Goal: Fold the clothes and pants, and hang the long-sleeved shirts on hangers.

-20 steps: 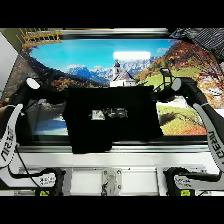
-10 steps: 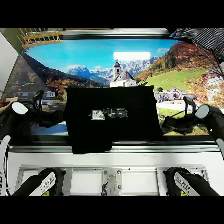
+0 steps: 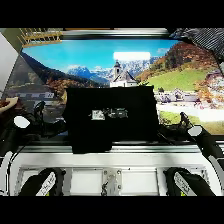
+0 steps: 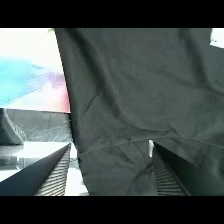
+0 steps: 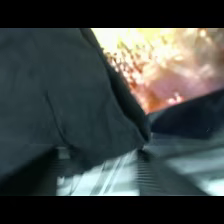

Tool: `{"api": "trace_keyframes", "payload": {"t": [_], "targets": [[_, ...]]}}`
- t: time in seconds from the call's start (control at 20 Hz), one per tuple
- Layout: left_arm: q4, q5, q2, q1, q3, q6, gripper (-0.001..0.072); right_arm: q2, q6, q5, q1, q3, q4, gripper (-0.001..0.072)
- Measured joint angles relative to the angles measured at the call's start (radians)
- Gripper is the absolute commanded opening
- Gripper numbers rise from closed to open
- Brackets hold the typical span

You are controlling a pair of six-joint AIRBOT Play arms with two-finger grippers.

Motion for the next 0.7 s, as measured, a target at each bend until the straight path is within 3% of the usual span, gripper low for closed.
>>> {"api": "trace_keyframes", "payload": {"t": [0.05, 0.7], "targets": [[0.0, 0.0, 0.002, 0.0, -0.002, 0.0, 0.0514, 0.0, -0.002, -0.016, 0.0, -0.005, 0.001, 0.0014], [-0.034, -0.055, -0.067, 0.0, -0.15, -0.048, 0.0512, 0.003, -0.055, -0.069, 0.0, -0.013, 0.027, 0.0017]]}}
